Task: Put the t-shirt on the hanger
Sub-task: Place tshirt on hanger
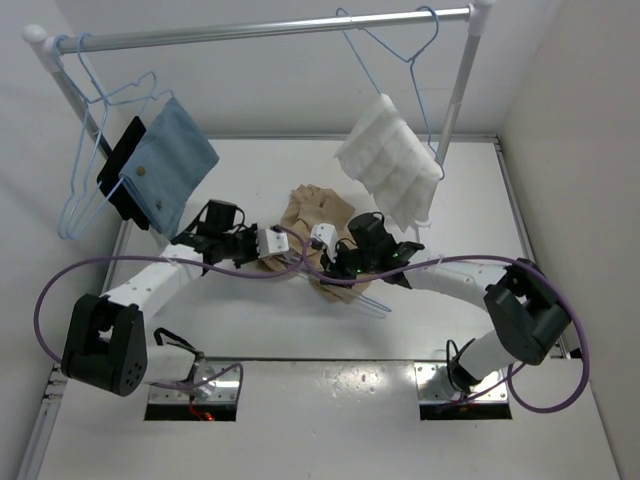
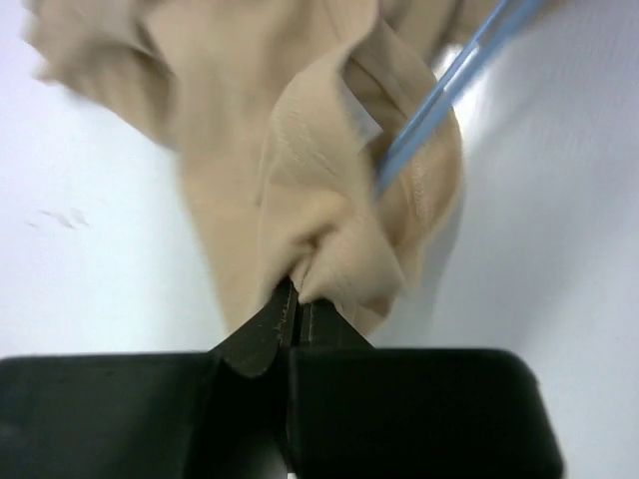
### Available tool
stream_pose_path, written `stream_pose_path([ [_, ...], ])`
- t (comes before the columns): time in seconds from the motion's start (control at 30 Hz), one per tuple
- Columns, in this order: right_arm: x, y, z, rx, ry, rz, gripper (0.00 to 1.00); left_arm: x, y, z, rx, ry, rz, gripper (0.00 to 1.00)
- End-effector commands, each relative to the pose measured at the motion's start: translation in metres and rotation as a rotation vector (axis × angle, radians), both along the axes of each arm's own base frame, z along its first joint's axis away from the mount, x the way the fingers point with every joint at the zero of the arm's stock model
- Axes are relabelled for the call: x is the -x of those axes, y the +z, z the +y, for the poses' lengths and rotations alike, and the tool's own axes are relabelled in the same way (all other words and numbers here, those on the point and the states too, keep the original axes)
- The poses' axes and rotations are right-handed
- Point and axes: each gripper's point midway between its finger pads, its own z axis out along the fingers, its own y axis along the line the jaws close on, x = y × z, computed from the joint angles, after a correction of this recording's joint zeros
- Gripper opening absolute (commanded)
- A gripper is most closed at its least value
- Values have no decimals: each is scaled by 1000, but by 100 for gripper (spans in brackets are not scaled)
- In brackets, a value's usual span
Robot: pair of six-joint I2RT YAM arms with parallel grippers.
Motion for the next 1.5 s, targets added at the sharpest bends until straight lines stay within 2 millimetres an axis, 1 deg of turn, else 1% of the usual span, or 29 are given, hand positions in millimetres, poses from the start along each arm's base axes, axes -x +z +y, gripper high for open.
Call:
stream_pose_path([
  [0.0, 3, 12, -1, 17, 54, -38, 0, 0, 43, -17, 117, -37, -14, 0],
  [0.03, 1, 16, -2, 15, 54, -61, 0, 2, 50, -20, 133, -53, -3, 0],
  [0.1, 0, 19, -1, 9, 54, -68, 0, 13, 52, -29, 167, -113, 25, 0],
  [0.13, -3, 21, 0, 1, 39, -75, 0, 14, 56, -31, 175, -129, 21, 0],
  [0.17, -7, 30, 4, -27, 38, -107, 0, 16, 57, -35, 178, -151, 17, 0],
  [0.27, -14, 48, 12, -79, 15, -125, 0, 23, 50, -36, 156, -179, 42, 0],
  [0.3, -14, 50, 14, -91, 4, -116, 0, 22, 52, -35, 141, -205, 22, 0],
  [0.37, -18, 63, 18, -125, -4, -137, 0, 26, 48, -34, 124, -225, 29, 0],
  [0.47, -19, 77, 26, -176, -6, -164, 0, 27, 56, -44, 150, -252, 28, 0],
  [0.5, -15, 75, 28, -178, 5, -164, 0, 23, 64, -49, 163, -251, 10, 0],
  [0.53, -18, 77, 29, -185, -8, -170, 0, 14, 71, -53, 201, -205, 10, 0],
  [0.6, -17, 79, 32, -188, -7, -179, 0, 14, 77, -61, 216, -213, 5, 0],
  [0.67, -18, 75, 29, -178, -16, -177, 0, 15, 75, -63, 202, -216, 2, 0],
  [0.7, -18, 76, 30, -184, -16, -184, 0, 18, 75, -67, 193, -228, 1, 5],
  [0.73, -15, 76, 32, -185, -7, -183, 0, 18, 74, -69, 179, -236, -9, 8],
  [0.77, -15, 76, 33, -185, -7, -183, 0, 20, 68, -68, 156, -231, -4, 13],
  [0.8, -16, 78, 33, -194, -11, -181, 0, 21, 62, -65, 140, -231, -3, 19],
  [0.83, -16, 75, 34, -187, -11, -175, 0, 19, 62, -64, 128, -232, -14, 24],
  [0.87, -12, 72, 35, -187, -2, -173, 0, 19, 56, -60, 108, -217, -8, 28],
  [0.9, -14, 71, 35, -184, -10, -176, 0, 21, 50, -57, 90, -219, -5, 37],
  [0.93, -15, 74, 36, -191, -10, -184, 0, 19, 49, -55, 75, -226, -21, 40],
  [1.0, -14, 71, 35, -193, -14, -176, 0, 21, 37, -49, 37, -222, -13, 48],
  [1.1, -15, 74, 36, -201, -14, -184, 0, 22, 26, -46, 8, -237, -4, 54],
  [1.13, -15, 74, 36, -201, -14, -184, 0, 17, 29, -46, 6, -230, -27, 59],
  [1.2, -11, 74, 38, -202, -5, -183, 0, 12, 24, -46, 2, -217, -19, 61],
  [1.27, -10, 70, 37, -195, -5, -176, 0, 7, 28, -49, 11, -217, -49, 62],
  [1.3, -10, 70, 37, -195, -5, -176, 0, 6, 24, -47, 0, -211, -41, 62],
  [1.4, -10, 73, 37, -202, -5, -183, 0, -1, 25, -48, -6, -211, -66, 63],
  [1.47, -10, 73, 37, -202, -5, -183, 0, 0, 16, -47, -24, -231, -57, 65],
])
